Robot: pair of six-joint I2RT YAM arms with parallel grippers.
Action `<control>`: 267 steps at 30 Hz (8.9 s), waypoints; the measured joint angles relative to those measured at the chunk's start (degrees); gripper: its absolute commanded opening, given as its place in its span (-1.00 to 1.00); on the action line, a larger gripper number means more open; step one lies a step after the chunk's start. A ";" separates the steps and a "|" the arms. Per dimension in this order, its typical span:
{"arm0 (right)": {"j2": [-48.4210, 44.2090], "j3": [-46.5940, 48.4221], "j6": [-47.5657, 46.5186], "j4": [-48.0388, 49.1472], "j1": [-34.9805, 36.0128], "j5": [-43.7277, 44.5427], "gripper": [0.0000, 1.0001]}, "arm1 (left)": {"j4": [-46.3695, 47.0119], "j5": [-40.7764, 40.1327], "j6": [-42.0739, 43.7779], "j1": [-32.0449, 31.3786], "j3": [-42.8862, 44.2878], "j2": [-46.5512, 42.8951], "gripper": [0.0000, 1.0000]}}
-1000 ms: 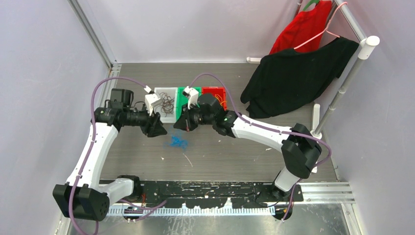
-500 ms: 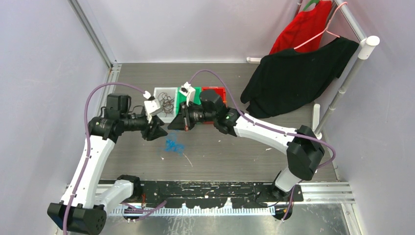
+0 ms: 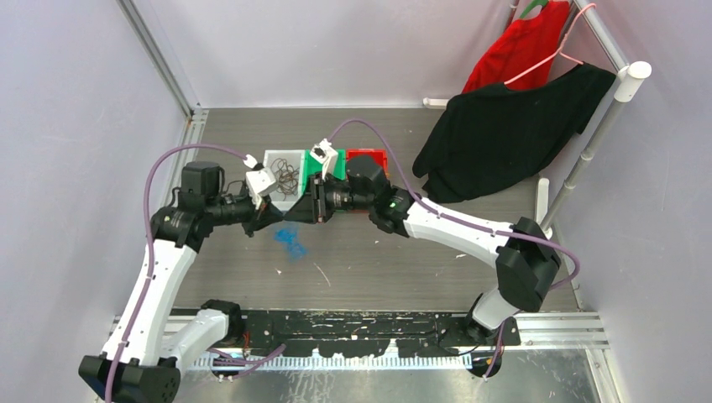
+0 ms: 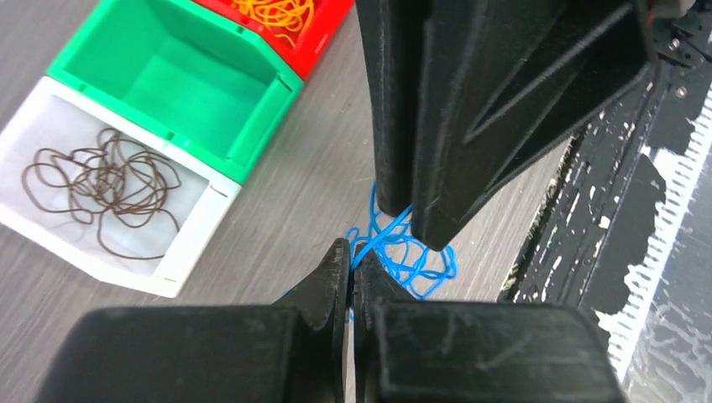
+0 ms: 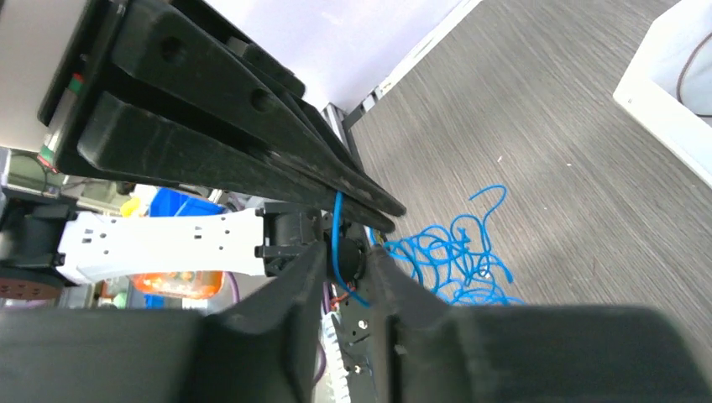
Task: Untangle the cables
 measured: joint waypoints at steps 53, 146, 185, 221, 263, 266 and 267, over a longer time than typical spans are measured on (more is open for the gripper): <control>-0.96 -18.78 -8.44 18.67 8.92 45.18 0.02 | -9.20 12.33 -28.15 -1.88 21.22 1.07 -1.00; 10.10 -7.50 -10.91 -22.82 6.60 35.04 0.07 | -3.58 -8.90 -4.04 -1.99 38.34 -3.69 -1.00; 14.47 22.62 -19.45 -29.00 -11.63 29.73 -0.89 | -8.09 -7.34 -1.09 -1.99 39.93 -3.50 -1.00; -15.61 -0.33 -18.01 1.31 0.42 21.49 0.49 | -8.24 -5.81 -0.98 -1.99 31.69 -5.31 -1.00; 1.38 3.19 -31.61 20.28 15.13 51.49 -0.18 | -20.33 2.05 0.22 -1.99 37.97 -1.88 -1.00; 1.09 2.56 -33.22 20.70 15.13 54.84 -0.18 | -21.03 2.29 0.74 -1.97 38.07 -1.95 -1.00; 0.83 1.97 -33.81 20.70 15.13 55.93 -0.11 | -21.18 2.25 0.90 -1.99 38.07 -1.92 -1.00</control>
